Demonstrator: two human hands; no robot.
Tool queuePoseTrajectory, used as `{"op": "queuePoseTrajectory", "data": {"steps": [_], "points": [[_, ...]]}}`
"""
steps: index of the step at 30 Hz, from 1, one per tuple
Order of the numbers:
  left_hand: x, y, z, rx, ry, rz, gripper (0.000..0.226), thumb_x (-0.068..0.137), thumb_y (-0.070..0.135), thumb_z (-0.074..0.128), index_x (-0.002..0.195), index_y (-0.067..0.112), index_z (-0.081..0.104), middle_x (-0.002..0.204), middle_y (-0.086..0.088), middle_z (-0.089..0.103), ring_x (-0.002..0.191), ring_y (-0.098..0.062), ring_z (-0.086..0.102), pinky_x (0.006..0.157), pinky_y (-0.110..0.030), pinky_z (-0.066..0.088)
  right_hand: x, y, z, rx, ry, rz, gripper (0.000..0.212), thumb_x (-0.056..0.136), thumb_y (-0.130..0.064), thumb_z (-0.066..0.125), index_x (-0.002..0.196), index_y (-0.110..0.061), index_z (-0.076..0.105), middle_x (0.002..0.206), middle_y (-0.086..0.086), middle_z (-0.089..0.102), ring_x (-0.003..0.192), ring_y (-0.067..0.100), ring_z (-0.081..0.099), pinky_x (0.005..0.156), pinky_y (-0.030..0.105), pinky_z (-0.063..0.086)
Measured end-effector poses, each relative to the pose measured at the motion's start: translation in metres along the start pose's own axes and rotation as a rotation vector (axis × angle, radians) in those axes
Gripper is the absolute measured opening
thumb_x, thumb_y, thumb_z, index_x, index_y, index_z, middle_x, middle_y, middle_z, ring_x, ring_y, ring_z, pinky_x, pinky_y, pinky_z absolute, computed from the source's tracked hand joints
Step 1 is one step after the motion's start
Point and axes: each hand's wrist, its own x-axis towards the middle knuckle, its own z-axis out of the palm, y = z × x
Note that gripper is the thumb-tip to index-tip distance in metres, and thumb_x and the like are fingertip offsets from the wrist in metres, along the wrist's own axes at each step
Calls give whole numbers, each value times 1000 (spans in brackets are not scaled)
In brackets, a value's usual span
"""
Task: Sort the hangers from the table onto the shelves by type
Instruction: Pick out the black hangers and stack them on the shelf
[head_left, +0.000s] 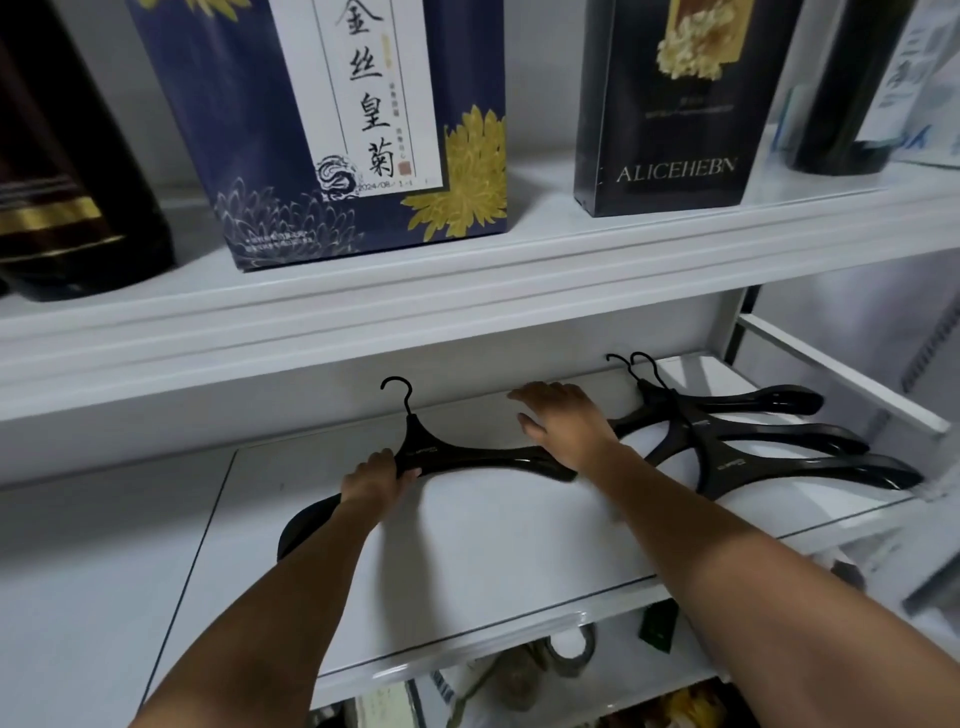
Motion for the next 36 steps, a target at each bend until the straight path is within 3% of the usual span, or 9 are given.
{"op": "queuePoseTrajectory", "data": {"steps": [6,10,14,20,24,30,33,36], "points": [[16,9,14,51,-30,6,51,98,47,36,124,5,46,127,-13,46,119,-30,45,92,-40,44,-2,4,7,-73,-96,35,41,100,-29,40,138,-20,49,137,4,54,118,25,53,100,33,34],[21,13,18,221,-39,27,46,99,41,39,128,7,46,129,-12,43,118,-28,44,94,-37,42,-5,4,5,-77,-123,60,41,99,-26,41,138,-18,49,136,6,55,117,27,53,98,34,33],[21,28,0,307,50,104,50,98,42,41,137,11,37,137,-13,39,122,-30,44,97,-37,39,-11,5,-1,-105,-153,89,43,98,-25,40,140,-20,45,137,5,53,116,25,52,97,33,33],[23,95,-46,38,208,483,46,99,25,41,143,13,36,145,-9,37,123,-30,42,105,-38,31,-38,20,-25,-167,-166,229,45,97,-23,39,143,-21,41,139,4,51,122,24,49,101,34,30],[13,164,-66,-31,178,759,48,97,23,46,144,16,36,149,-4,38,130,-27,42,111,-35,30,-79,44,-49,-241,-145,366,47,97,-25,39,144,-20,37,143,5,44,129,24,40,106,33,21],[-33,287,-77,-30,161,1068,46,90,19,55,135,13,47,142,-9,46,125,-27,48,106,-31,33,-171,90,-105,-323,-120,593,46,98,-27,38,144,-19,38,147,5,41,131,26,40,109,35,23],[-64,348,-71,25,143,1155,51,96,28,48,145,18,35,155,-1,28,141,-18,28,116,-31,17,-222,112,-138,-353,-106,724,46,98,-28,39,143,-21,38,144,3,44,129,26,42,109,34,25],[-103,405,-63,3,131,1256,52,97,31,44,146,20,31,156,3,24,142,-16,24,117,-31,11,-277,127,-171,-399,-104,846,46,98,-27,39,143,-21,37,144,4,43,128,26,43,109,35,25]]}}
